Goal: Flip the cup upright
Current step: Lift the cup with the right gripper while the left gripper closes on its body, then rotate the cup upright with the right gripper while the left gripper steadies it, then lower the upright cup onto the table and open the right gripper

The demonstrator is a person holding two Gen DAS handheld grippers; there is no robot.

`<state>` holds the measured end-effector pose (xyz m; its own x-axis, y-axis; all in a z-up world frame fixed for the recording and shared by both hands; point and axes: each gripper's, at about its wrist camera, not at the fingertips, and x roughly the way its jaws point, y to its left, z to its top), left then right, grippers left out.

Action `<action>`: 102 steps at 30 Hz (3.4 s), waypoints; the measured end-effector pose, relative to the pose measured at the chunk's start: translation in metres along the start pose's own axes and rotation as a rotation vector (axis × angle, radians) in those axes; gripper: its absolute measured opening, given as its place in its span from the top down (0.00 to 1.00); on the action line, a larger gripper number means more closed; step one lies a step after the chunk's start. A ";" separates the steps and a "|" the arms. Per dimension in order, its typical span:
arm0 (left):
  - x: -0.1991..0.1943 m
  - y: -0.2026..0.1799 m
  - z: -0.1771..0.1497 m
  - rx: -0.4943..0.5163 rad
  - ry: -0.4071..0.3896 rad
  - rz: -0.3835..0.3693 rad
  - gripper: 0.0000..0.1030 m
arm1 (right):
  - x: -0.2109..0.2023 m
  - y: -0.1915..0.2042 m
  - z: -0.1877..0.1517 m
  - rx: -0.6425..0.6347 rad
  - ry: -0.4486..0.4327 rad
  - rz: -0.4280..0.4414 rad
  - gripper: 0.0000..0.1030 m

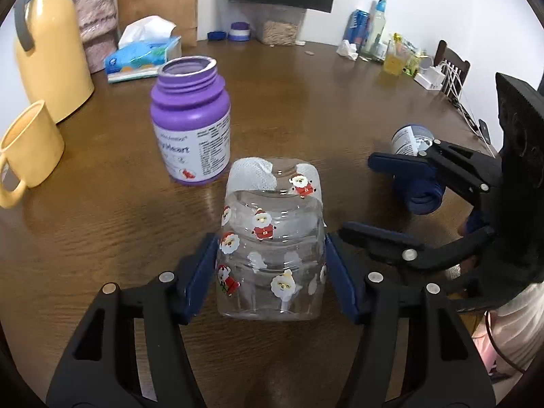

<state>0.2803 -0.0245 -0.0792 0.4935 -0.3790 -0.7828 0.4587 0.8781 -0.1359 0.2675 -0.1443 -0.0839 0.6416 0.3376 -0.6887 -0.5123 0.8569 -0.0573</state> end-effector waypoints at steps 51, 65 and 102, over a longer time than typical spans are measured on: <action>0.015 -0.029 0.165 0.365 -0.255 -0.147 0.26 | -0.011 -0.127 0.114 0.222 -0.284 0.071 0.38; 0.083 -0.007 0.154 0.211 0.019 -0.205 0.18 | 0.019 -0.126 0.106 0.247 -0.234 0.116 0.37; 0.007 -0.065 0.118 0.387 -0.317 0.162 0.06 | 0.017 -0.121 0.094 0.306 -0.107 0.154 0.36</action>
<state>0.3410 -0.1186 -0.0043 0.7527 -0.3696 -0.5448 0.5678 0.7833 0.2531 0.3946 -0.2057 -0.0209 0.6348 0.4964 -0.5921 -0.4232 0.8645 0.2710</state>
